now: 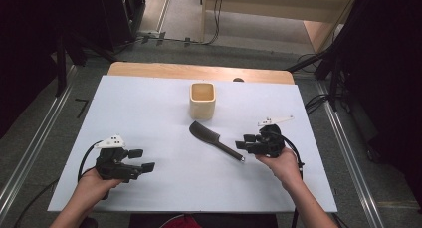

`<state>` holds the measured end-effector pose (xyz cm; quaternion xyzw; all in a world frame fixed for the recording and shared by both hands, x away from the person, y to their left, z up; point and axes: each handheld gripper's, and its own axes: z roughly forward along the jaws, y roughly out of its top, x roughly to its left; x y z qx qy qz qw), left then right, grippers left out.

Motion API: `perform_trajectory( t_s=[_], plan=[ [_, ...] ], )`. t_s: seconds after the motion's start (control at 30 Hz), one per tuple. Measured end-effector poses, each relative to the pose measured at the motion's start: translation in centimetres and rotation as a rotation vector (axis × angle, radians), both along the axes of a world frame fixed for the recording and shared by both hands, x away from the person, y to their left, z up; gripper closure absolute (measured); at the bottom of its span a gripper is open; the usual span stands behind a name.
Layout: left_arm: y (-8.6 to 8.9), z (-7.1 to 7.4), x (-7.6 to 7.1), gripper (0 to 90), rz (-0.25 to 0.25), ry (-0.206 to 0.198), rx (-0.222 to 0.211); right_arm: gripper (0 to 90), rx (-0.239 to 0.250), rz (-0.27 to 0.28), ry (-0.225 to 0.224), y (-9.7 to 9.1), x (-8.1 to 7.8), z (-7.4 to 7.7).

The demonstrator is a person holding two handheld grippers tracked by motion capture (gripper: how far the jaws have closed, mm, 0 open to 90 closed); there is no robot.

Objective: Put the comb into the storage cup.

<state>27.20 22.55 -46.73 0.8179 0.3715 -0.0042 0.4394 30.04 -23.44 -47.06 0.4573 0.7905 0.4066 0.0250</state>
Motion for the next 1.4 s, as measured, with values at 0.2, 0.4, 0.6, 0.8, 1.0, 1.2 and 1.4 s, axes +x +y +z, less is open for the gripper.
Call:
perform_trajectory(
  t_s=[0.2,0.4,0.6,0.8,1.0,1.2,1.4],
  plan=[
    [0.1,0.0,0.0,24.4,0.0,-0.008,-0.001,35.7,0.022,0.028,-0.029,-0.3,-1.6,0.3],
    [0.1,0.0,0.0,24.4,-0.002,-0.006,-0.004,31.6,0.017,0.064,-0.031,-0.4,-2.7,0.6],
    [0.0,0.1,-0.1,24.4,-0.005,-0.012,-0.002,27.4,0.02,0.079,-0.056,-0.9,-4.0,0.1],
    [0.0,0.1,-0.1,24.4,-0.011,-0.008,-0.002,27.4,0.02,0.07,-0.081,-2.1,-5.8,-0.2],
    [-0.2,0.2,-0.2,26.3,-0.016,-0.033,-0.014,27.4,0.018,0.049,-0.056,-3.0,-6.5,-0.8],
    [-0.2,0.1,0.0,26.3,-0.013,-0.027,-0.008,27.4,0.016,0.053,-0.041,-3.0,-6.4,-1.1],
    [-0.2,0.1,0.0,26.1,-0.011,-0.018,-0.009,27.4,0.013,0.035,-0.047,-3.3,-6.4,-1.0]
  ],
)
